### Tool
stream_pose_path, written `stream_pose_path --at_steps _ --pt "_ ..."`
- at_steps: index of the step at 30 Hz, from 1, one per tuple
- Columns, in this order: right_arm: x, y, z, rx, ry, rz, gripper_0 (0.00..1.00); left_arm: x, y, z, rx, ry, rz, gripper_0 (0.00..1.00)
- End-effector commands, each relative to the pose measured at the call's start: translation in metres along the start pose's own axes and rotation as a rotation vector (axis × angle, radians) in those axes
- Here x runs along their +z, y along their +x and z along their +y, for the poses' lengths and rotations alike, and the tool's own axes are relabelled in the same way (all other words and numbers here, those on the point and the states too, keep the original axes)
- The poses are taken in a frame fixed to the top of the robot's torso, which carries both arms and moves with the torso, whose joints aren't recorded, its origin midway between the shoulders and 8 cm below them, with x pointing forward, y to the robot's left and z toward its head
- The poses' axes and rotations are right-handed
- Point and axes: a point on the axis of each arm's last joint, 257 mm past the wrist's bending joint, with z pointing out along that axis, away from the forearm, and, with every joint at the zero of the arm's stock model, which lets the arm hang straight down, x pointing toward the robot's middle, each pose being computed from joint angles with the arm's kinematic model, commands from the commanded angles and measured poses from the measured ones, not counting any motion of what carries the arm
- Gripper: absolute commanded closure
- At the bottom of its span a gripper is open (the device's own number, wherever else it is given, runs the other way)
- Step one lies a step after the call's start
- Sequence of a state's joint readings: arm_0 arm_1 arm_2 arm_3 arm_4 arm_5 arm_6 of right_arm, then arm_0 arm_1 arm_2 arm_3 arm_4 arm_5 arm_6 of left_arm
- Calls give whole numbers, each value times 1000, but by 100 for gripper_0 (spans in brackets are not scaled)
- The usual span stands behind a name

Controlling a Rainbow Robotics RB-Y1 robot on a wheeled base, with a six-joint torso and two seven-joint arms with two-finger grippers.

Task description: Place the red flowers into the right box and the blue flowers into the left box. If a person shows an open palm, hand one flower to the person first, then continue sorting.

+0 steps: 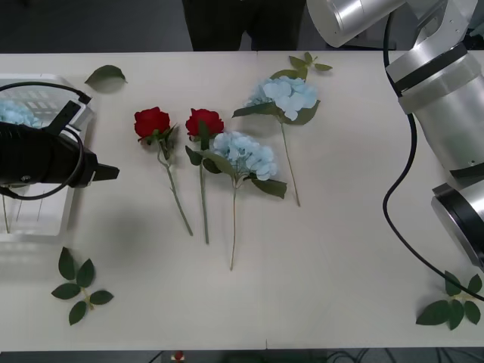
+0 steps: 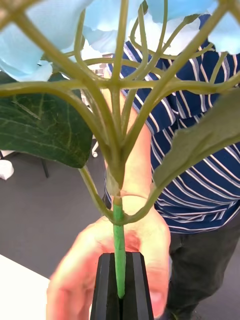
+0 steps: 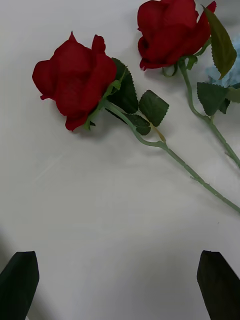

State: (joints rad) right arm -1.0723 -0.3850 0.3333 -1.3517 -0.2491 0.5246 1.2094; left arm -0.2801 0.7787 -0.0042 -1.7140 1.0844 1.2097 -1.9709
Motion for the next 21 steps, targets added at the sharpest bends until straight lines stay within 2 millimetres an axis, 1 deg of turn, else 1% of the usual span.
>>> stream_pose_path --at_steps 1,17,18,21 --pt "-3 -38 3 33 -10 -63 100 -5 -13 0 21 1 -37 9" --pt "-3 -38 3 33 -10 -63 100 -5 -13 -1 20 4 -38 9" --pt "-3 -38 3 33 -10 -63 97 -5 -13 -2 21 5 -37 8" --pt "-3 -38 3 33 -10 -63 53 -5 -13 -1 22 3 -37 8"
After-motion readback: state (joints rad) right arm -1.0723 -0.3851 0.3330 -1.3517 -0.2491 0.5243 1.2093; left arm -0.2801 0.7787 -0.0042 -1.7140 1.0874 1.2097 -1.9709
